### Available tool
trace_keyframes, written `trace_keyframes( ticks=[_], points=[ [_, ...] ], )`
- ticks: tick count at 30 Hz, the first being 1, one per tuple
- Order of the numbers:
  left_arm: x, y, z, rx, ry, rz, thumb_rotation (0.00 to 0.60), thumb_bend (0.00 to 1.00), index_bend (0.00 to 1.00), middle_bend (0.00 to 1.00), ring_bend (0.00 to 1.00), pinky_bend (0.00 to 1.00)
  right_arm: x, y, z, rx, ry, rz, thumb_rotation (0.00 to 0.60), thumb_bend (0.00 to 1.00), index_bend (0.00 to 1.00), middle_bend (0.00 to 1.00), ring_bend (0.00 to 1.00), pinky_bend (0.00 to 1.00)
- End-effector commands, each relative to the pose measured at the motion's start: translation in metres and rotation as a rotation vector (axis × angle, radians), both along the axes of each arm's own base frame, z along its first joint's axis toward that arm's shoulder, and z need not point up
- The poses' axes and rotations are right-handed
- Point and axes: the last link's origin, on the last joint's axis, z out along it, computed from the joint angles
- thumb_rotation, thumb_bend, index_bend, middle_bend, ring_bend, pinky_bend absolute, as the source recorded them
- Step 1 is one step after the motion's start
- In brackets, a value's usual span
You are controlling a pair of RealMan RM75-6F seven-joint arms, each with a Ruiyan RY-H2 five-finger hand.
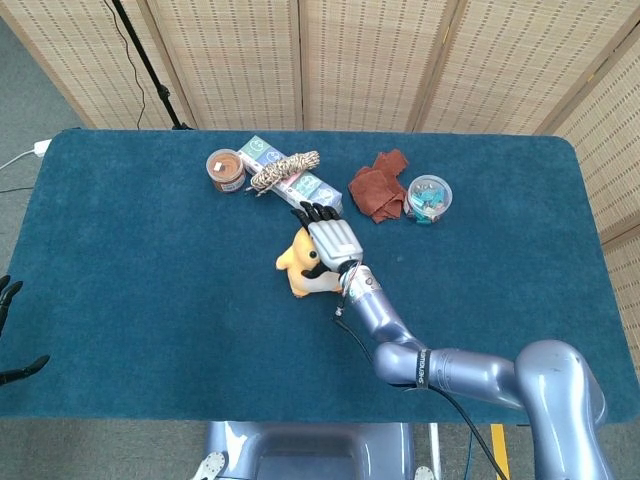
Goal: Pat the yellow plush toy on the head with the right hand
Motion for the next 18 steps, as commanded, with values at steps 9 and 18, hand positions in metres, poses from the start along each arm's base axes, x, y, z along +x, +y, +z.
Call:
trace_keyframes(
  ticks=[9, 18],
  points=[
    [0.000, -0.002, 0.001, 0.000, -0.003, -0.008, 0.600, 0.00, 0.00, 0.00, 0.00, 0.00, 0.027, 0.016, 0.055, -0.028, -0.115, 0.038, 0.600, 0.00, 0.00, 0.00, 0.00, 0.00],
    [0.001, -0.005, 0.002, 0.001, -0.007, -0.017, 0.600, 0.00, 0.00, 0.00, 0.00, 0.00, 0.015, 0.030, 0.097, -0.092, -0.106, 0.096, 0.600, 0.00, 0.00, 0.00, 0.00, 0.00]
  ],
)
